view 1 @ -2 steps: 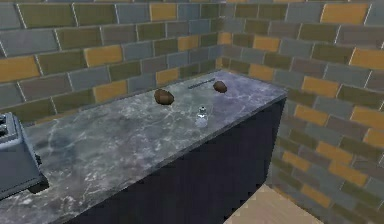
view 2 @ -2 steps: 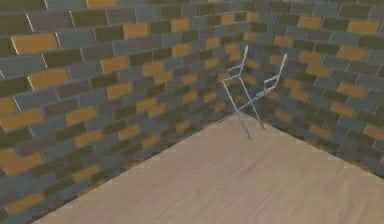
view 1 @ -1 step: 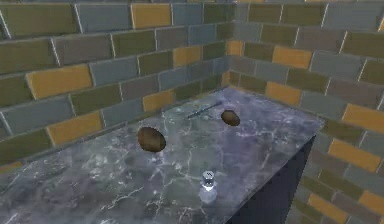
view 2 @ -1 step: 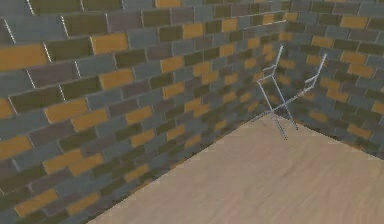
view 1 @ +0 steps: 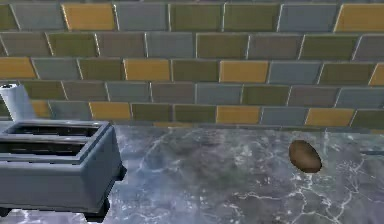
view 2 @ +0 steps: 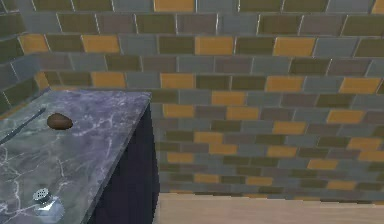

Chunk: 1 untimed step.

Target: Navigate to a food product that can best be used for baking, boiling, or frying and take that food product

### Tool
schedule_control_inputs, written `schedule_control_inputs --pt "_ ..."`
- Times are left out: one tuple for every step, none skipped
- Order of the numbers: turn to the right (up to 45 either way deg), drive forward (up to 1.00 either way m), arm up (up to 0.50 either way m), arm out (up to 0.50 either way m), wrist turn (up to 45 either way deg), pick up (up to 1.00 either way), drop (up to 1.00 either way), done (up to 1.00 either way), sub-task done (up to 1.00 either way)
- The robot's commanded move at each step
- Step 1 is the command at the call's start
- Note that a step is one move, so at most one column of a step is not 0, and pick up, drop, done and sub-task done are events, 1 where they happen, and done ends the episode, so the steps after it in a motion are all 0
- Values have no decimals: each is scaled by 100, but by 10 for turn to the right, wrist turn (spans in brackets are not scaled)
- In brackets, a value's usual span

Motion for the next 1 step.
schedule_control_inputs --pt "-450 0 0 0 0 0 0 0 0"
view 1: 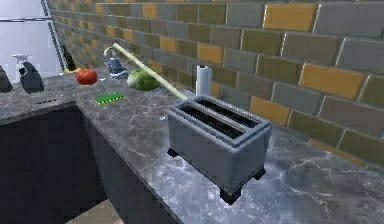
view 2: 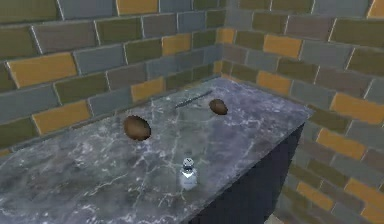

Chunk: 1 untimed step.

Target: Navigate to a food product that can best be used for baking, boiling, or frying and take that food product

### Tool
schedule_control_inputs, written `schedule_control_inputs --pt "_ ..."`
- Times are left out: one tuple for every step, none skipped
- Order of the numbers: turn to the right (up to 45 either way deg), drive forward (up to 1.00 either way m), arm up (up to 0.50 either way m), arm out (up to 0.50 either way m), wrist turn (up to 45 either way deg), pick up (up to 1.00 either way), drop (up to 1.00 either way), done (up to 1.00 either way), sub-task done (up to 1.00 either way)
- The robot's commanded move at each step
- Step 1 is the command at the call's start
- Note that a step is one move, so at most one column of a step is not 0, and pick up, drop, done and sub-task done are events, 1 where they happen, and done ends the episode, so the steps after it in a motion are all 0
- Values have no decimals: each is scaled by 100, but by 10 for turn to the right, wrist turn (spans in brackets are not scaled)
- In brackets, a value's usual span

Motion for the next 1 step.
schedule_control_inputs --pt "-120 0 0 0 0 0 0 0 0"
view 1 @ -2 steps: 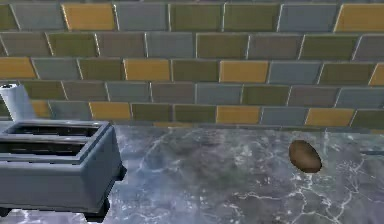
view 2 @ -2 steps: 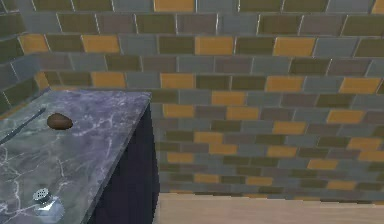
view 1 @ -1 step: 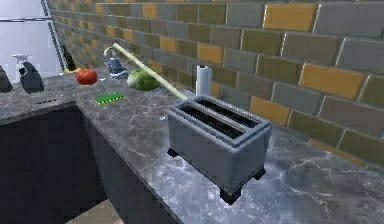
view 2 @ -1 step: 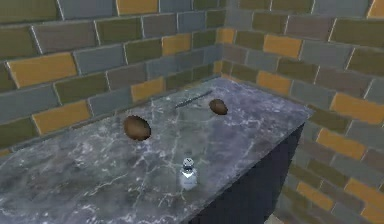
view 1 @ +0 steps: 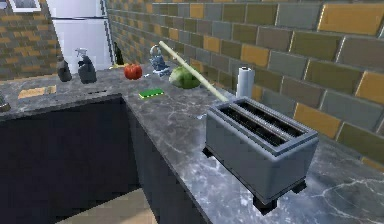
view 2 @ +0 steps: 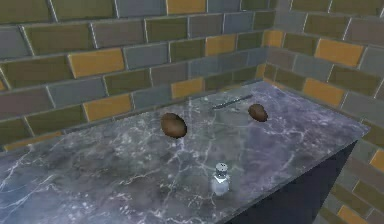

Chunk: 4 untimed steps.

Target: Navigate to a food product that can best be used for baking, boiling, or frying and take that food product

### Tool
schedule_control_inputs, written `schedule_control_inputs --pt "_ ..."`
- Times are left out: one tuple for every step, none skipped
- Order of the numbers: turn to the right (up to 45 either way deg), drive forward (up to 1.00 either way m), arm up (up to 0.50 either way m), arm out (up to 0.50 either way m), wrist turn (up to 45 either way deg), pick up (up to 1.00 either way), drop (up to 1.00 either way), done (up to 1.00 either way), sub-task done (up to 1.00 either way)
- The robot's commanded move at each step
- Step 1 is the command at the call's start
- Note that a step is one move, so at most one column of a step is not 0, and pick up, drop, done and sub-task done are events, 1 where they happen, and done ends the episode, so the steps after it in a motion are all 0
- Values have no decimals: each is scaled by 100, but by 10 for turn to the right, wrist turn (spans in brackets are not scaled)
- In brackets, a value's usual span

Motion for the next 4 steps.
schedule_control_inputs --pt "0 0 50 0 0 0 0 0 0" --pt "0 0 38 0 0 0 0 0 0" --pt "0 0 0 32 0 0 0 0 0" --pt "0 0 0 0 450 0 0 0 0"
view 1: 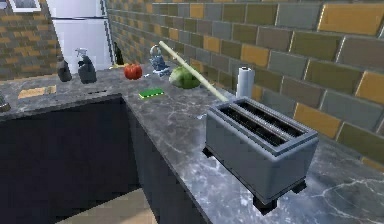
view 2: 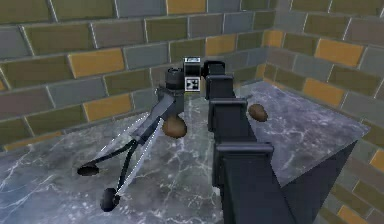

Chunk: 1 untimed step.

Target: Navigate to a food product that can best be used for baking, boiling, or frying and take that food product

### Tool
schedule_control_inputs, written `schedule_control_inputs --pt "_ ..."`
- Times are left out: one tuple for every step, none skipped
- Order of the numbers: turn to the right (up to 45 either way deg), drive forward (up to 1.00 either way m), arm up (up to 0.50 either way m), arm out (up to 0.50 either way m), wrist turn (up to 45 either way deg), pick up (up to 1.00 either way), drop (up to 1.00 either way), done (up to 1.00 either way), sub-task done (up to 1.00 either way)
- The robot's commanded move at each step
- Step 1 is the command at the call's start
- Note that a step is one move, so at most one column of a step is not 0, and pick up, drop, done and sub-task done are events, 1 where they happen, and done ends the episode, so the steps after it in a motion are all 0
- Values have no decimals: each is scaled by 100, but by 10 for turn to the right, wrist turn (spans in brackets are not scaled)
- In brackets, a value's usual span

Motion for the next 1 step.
schedule_control_inputs --pt "0 0 0 0 450 0 0 0 0"
